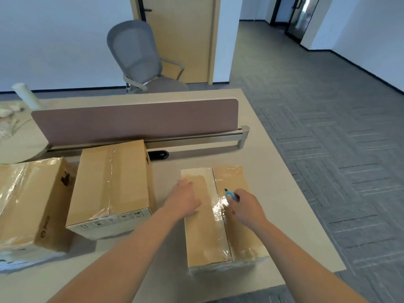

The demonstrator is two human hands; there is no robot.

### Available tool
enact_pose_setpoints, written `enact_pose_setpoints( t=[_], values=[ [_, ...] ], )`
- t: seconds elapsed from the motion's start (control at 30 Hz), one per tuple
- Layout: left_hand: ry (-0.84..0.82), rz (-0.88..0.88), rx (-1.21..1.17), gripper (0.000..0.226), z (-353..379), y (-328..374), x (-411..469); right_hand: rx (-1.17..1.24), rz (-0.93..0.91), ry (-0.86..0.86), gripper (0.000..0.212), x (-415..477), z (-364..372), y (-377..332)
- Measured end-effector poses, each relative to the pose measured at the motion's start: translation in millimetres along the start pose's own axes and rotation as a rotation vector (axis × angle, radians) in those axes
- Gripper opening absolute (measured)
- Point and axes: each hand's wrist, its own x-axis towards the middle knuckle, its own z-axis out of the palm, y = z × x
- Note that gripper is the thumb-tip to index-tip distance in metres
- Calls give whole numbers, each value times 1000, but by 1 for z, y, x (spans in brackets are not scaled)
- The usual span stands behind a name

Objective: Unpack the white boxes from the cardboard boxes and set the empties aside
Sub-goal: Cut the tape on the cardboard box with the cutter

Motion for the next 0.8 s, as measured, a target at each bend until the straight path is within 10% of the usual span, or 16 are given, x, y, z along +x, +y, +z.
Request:
enact_pose_setpoints(
  t=[0.8],
  values=[
    [-155, 173, 238, 105, -2, 4, 93, -190, -34, 74, 19, 110, 22, -55]
  ],
)
